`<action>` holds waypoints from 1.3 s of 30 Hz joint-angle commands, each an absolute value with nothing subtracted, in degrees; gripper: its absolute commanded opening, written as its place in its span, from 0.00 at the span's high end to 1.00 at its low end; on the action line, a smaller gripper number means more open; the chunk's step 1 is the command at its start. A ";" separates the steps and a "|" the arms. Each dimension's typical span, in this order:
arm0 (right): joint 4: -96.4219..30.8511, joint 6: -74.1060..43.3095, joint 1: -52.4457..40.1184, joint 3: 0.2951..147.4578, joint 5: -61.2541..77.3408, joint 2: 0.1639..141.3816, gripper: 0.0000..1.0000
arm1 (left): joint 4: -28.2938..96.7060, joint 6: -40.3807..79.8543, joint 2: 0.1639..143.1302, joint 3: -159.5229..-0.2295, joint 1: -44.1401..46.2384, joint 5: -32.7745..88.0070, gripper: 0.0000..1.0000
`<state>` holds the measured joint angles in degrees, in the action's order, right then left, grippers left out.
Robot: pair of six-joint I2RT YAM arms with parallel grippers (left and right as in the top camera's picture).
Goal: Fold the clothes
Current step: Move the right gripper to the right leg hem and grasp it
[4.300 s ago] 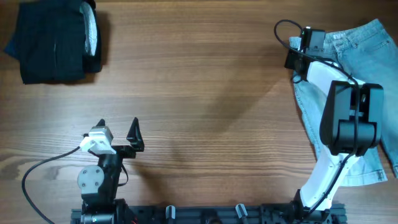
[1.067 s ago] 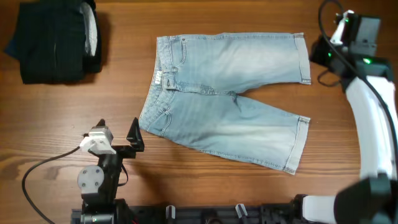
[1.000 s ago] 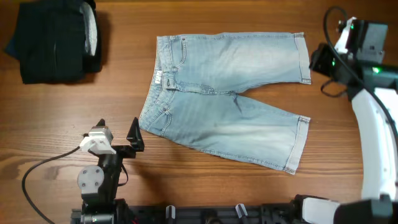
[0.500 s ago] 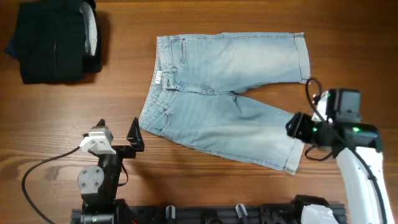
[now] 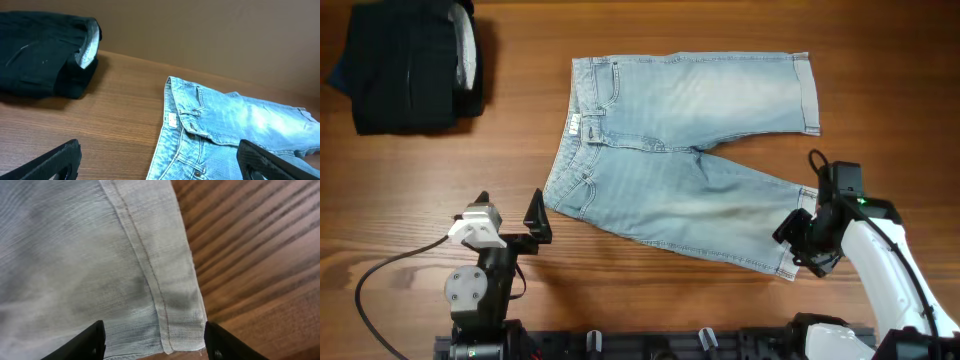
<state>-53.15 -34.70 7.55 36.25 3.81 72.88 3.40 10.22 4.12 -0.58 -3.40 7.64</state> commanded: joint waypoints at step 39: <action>-48.31 -34.74 7.57 35.88 10.48 87.22 0.96 | 3.68 10.68 3.81 -0.34 -3.33 8.05 0.00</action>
